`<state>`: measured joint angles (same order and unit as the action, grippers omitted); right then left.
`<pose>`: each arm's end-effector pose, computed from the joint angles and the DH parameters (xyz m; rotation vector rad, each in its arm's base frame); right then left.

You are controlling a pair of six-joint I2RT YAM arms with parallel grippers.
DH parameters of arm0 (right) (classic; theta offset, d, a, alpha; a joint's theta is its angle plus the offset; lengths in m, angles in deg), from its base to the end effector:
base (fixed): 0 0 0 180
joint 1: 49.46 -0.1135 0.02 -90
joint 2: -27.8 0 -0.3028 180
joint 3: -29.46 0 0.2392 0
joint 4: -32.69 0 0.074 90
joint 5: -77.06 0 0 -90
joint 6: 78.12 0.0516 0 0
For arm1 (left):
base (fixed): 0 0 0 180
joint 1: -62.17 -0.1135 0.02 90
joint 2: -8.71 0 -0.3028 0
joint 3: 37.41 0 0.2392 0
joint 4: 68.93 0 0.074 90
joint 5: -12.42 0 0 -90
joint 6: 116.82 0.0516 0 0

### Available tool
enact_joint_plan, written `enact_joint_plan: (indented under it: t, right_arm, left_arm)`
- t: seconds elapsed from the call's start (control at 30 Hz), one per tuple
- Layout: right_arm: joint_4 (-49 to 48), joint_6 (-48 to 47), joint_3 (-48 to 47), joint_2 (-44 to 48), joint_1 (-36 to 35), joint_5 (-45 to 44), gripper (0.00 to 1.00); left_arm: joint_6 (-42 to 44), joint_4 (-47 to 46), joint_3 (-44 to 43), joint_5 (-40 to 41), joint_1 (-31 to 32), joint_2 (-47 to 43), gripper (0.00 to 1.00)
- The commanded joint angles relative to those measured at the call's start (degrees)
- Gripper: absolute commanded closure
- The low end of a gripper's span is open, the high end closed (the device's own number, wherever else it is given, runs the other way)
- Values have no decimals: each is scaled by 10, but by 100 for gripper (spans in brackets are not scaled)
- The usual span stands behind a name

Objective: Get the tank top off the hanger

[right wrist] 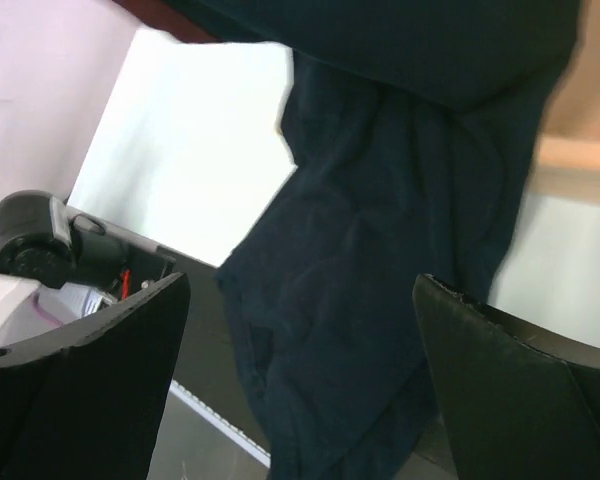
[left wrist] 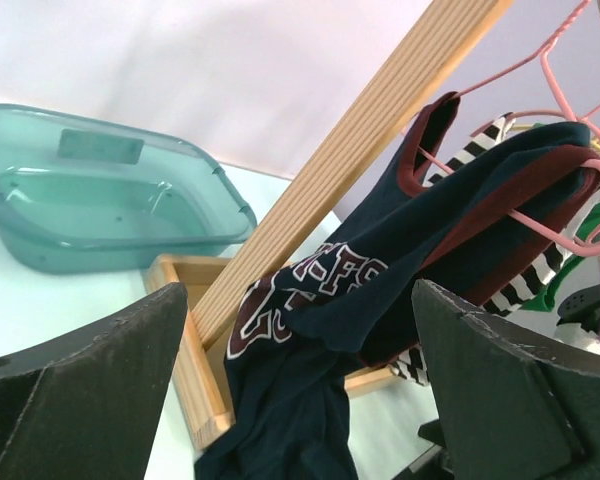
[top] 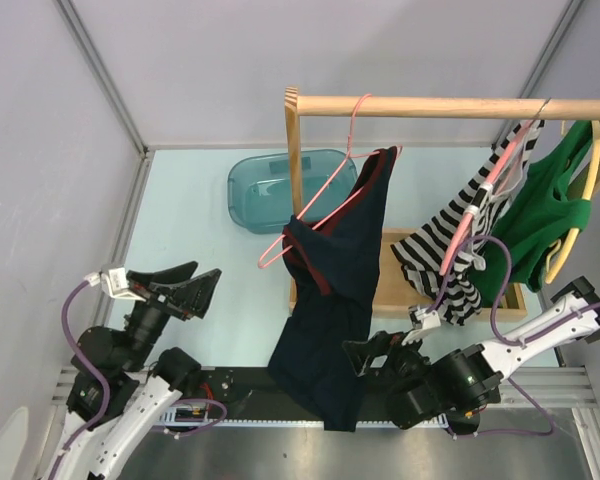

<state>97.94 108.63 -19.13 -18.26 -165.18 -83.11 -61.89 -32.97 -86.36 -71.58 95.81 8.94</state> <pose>0.0043 0.1029 0.2608 0.0065 1.9660 0.8322 0.0007 0.0060 0.3222 -0.1100 1.4077 -0.9343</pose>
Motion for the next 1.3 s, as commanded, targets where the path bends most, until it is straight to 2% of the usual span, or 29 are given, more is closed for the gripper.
enact_joint_plan:
  t: [0.0,0.1,0.13,0.47,0.6,0.83,0.93,1.13,1.2,1.27]
  right_arm:
    - [-177,-315,-39,26,-7,-36,0]
    - [-294,-447,-48,22,-7,-19,0]
    - [-305,-493,-56,16,-7,-16,0]
    - [-323,-676,-216,-99,-1,-19,0]
    - [-312,-696,-251,-104,6,-17,0]
    - [-312,-760,-298,-107,9,-9,0]
    - [-319,-788,-321,-110,10,-6,0]
    - [-333,-849,-388,-133,12,-28,0]
    - [-314,-842,-439,-146,27,-41,0]
    - [-262,-795,-481,-155,46,-34,0]
  left_arm:
    - [-17,76,-60,23,3,10,1]
    - [-27,110,-92,4,4,44,0]
    - [-17,109,-96,-7,4,52,0]
    - [53,79,-145,-170,4,124,1]
    - [68,79,-184,-242,4,182,1]
    - [105,78,-296,-308,4,276,0]
    - [119,76,-338,-330,4,302,1]
    - [115,46,-366,-335,4,320,1]
    - [110,33,-374,-346,4,341,1]
    - [107,31,-391,-352,4,370,0]
